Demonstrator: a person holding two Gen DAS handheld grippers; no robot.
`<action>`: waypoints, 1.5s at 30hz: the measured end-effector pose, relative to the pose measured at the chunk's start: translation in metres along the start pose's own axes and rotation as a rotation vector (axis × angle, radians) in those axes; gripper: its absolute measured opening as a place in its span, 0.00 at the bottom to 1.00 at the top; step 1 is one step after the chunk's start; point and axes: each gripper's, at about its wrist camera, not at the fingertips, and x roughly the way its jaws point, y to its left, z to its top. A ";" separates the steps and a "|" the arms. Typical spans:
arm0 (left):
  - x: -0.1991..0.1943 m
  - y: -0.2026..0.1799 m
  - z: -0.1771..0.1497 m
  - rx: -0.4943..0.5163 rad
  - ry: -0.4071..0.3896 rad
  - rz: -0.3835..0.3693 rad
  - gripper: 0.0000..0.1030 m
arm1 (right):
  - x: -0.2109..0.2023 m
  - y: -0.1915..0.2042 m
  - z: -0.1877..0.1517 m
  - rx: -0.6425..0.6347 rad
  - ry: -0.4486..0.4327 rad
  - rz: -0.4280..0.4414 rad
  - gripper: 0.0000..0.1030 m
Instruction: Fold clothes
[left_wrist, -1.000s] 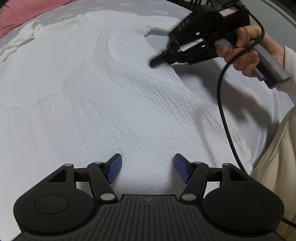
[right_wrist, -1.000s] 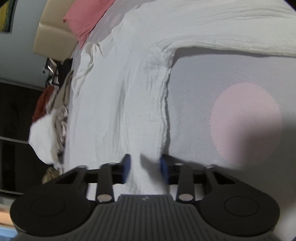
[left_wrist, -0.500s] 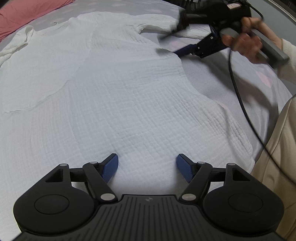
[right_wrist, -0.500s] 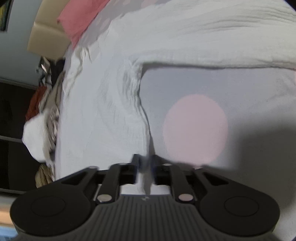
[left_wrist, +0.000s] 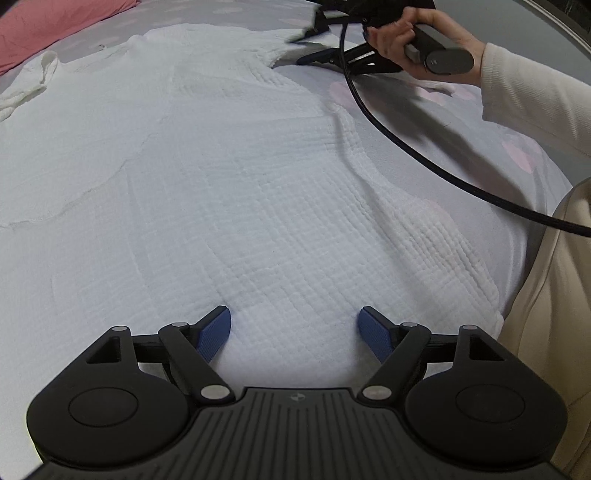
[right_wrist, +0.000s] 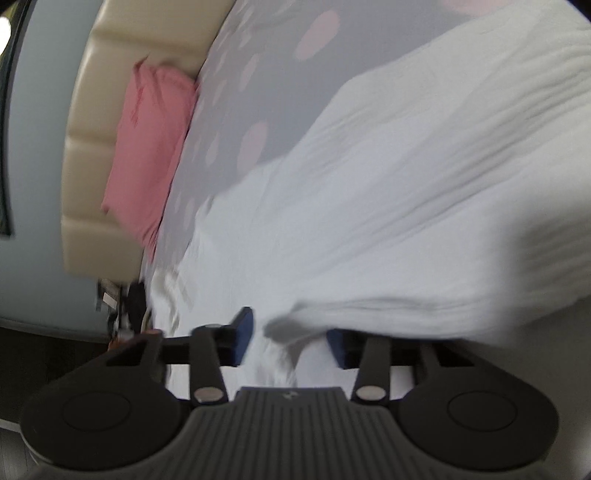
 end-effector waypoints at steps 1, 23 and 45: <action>0.001 0.000 0.001 0.000 -0.001 -0.002 0.73 | -0.003 -0.002 0.002 -0.016 -0.007 -0.027 0.12; -0.081 0.105 0.049 -0.017 -0.124 0.274 0.72 | -0.069 0.075 -0.063 -0.426 0.044 -0.002 0.71; 0.098 0.330 0.223 0.771 0.048 0.675 0.68 | 0.279 0.226 -0.050 -0.210 0.188 0.216 0.73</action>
